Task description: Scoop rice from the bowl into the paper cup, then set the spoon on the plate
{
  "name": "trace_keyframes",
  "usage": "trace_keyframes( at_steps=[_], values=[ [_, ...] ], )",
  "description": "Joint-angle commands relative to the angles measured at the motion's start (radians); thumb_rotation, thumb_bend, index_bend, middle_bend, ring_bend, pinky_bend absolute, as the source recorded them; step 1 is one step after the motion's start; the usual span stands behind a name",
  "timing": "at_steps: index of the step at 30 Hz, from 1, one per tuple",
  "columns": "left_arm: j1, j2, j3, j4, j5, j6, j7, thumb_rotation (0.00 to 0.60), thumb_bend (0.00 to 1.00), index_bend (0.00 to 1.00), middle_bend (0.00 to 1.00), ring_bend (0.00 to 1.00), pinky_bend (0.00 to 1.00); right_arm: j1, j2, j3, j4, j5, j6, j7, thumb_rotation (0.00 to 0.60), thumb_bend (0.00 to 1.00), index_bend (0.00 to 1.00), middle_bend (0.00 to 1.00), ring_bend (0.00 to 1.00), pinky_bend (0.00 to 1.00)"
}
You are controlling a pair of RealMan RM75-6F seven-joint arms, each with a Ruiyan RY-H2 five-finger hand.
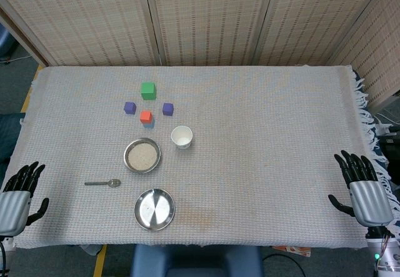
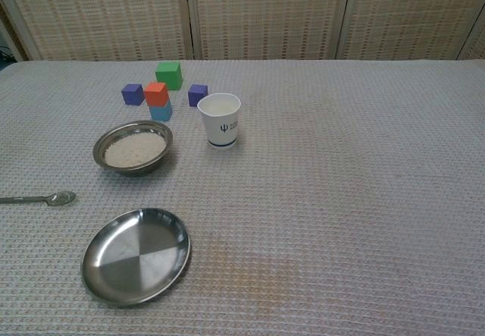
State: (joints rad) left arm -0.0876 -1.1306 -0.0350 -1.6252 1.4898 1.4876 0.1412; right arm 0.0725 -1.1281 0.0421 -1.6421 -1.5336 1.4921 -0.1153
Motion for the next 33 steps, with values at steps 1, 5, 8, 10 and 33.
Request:
trace_keyframes(
  at_steps=[1,5,8,10,33],
  values=[
    [-0.003,-0.005,0.002,0.000,0.005,-0.003,0.006,0.600,0.41,0.00,0.00,0.00,0.14,-0.002,0.003,-0.003,-0.003,-0.007,0.003,0.004,0.600,0.13,0.00,0.00,0.00,0.00],
    [-0.017,-0.023,0.003,0.011,0.023,-0.014,0.013,0.600,0.41,0.00,0.00,0.00,0.16,-0.010,0.011,-0.005,-0.008,-0.020,0.022,0.014,0.600,0.13,0.00,0.00,0.00,0.00],
    [-0.031,-0.074,-0.015,0.048,0.043,0.008,0.023,0.600,0.41,0.00,0.16,0.15,0.30,-0.014,0.014,-0.004,-0.009,-0.026,0.033,0.020,0.600,0.13,0.00,0.00,0.00,0.00],
    [-0.042,-0.118,-0.029,0.085,0.054,0.021,0.036,0.600,0.41,0.01,0.45,0.39,0.52,-0.015,0.016,-0.005,-0.010,-0.025,0.032,0.021,0.600,0.13,0.00,0.00,0.00,0.00],
    [-0.161,-0.392,-0.042,0.343,-0.039,-0.174,0.127,0.600,0.41,0.52,1.00,1.00,1.00,0.001,0.017,-0.002,-0.011,0.000,-0.015,0.025,0.600,0.13,0.00,0.00,0.00,0.00]
  ],
)
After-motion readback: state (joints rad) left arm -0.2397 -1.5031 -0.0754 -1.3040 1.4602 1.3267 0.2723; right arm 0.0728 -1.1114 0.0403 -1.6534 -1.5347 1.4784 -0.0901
